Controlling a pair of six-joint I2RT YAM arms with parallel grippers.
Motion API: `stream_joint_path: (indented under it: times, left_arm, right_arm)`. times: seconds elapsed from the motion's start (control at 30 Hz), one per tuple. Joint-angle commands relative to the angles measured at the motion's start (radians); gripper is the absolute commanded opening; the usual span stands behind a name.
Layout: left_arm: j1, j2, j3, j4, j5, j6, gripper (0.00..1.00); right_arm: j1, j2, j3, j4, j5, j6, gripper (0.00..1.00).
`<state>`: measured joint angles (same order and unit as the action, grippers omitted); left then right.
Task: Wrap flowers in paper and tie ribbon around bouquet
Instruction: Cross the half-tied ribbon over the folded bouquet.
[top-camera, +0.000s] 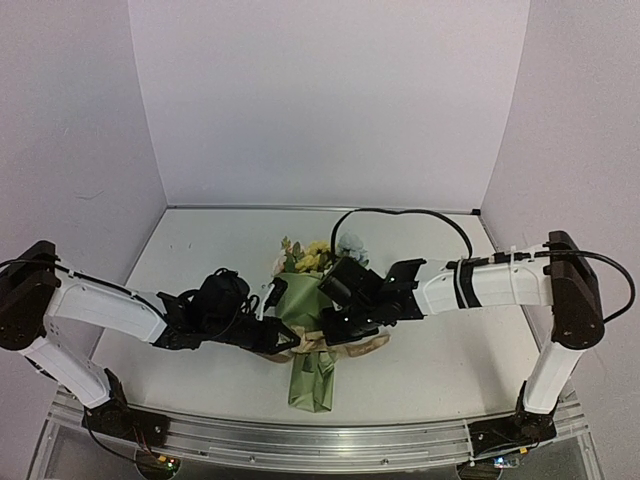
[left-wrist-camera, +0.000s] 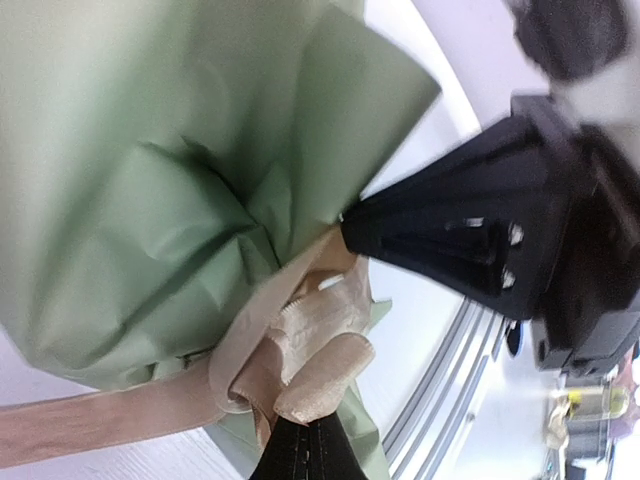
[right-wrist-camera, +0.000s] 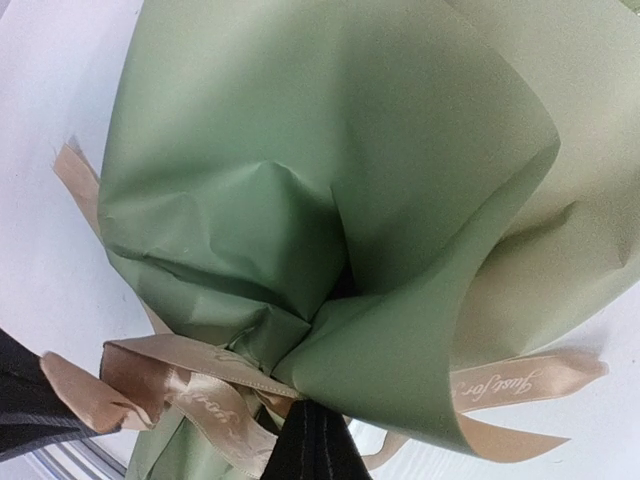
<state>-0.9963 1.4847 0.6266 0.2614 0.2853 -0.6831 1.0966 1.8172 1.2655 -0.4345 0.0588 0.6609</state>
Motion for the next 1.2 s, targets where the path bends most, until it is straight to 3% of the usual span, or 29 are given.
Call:
stream_joint_path:
  times: [0.0,0.17,0.43,0.57,0.77,1.17]
  left_arm:
    - [0.007,-0.064,-0.031,0.108,-0.116,-0.105,0.00]
    - [0.011,-0.095,-0.061,0.092,-0.212,-0.155,0.02]
    - [0.032,-0.094,-0.083,0.096,-0.272,-0.207,0.15]
    - [0.043,-0.074,-0.078,0.077,-0.276,-0.234,0.13]
    - [0.054,-0.062,-0.076,0.047,-0.324,-0.251,0.01]
    - [0.076,-0.054,-0.052,-0.025,-0.373,-0.261,0.00]
  right_arm:
    - [0.005,-0.033,-0.002,0.010,0.010,-0.005,0.00]
    - [0.007,-0.036,-0.002,0.011,0.010,-0.006,0.00]
    - [0.009,-0.038,-0.001,0.013,0.012,-0.006,0.00]
    - [0.014,-0.044,0.000,0.017,0.017,-0.009,0.00]
    - [0.017,-0.053,-0.011,0.028,0.027,-0.004,0.00]
    - [0.019,-0.067,-0.044,0.048,0.043,0.021,0.00]
